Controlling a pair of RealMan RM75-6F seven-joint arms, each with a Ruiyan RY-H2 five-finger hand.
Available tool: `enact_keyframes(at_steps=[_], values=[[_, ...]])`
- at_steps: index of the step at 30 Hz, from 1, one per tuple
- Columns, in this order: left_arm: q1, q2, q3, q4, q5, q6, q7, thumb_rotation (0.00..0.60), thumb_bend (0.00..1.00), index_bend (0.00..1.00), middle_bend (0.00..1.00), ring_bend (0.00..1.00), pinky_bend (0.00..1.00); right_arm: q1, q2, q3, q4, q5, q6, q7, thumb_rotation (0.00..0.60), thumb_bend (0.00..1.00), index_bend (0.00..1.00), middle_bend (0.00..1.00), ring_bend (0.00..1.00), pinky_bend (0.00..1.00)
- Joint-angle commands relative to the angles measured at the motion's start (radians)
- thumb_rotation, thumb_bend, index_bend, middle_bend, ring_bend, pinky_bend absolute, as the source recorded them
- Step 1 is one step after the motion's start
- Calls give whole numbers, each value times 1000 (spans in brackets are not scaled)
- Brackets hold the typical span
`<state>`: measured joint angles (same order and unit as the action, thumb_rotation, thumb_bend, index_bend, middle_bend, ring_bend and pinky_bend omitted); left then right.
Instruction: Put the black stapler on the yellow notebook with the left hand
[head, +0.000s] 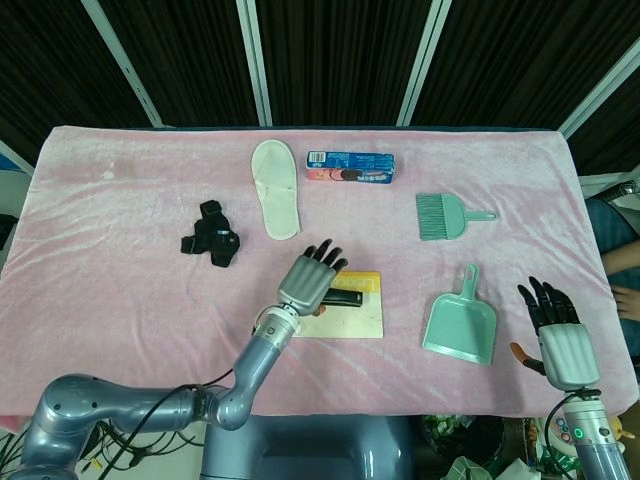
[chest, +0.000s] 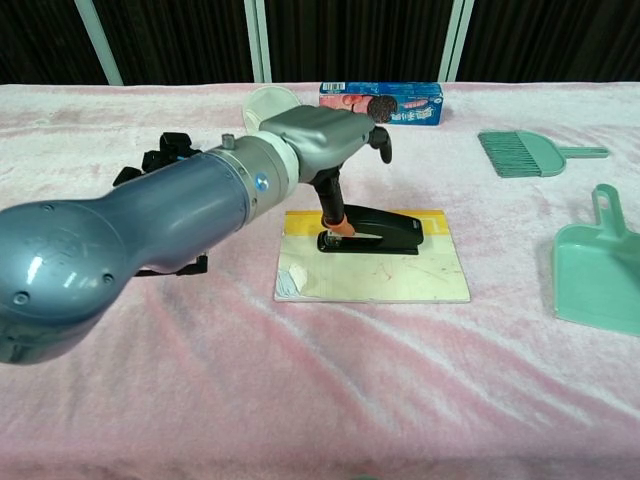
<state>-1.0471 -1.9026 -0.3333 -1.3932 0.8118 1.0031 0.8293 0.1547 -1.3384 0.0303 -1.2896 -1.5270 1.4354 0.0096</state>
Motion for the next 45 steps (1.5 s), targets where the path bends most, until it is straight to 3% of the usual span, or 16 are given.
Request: enact_keyframes(at_steps=[1,5,9,15,19,23,30,37,45], values=[[21,92,0,-82,17,-21,-24,600,21,212,116,0,145,0,1,1,1,2,-2,0,600,136,28,0,32,103],[57,278,17,-197,73,-77,-55,600,30,212,114,0,138,-3,1,9,4,14,-2,1,600,136,29,0,32,103],[119,446,42,-276,204,-48,-107,600,36,216,120,0,134,-5,2,17,9,28,-2,-1,600,136,29,0,32,103],[259,636,109,-359,413,54,-270,600,37,225,121,0,134,-10,7,26,7,45,-3,-8,600,136,29,0,32,103],[391,751,200,-367,560,183,-383,600,37,226,120,0,133,-17,19,34,-8,60,2,-22,600,136,29,0,32,103],[519,795,267,-327,645,340,-485,600,37,227,119,0,124,-23,37,37,-31,77,-4,-44,600,136,28,0,32,103],[717,788,346,-196,645,529,-690,600,37,226,114,0,93,-28,61,42,-65,93,-9,-59,600,136,29,0,32,103],[833,707,354,-52,614,631,-843,600,37,222,106,0,79,-32,71,41,-85,83,1,-66,600,136,29,0,31,103],[864,685,340,8,565,599,-915,600,37,204,96,0,51,-41,84,39,-108,71,22,-67,600,137,29,0,31,103]])
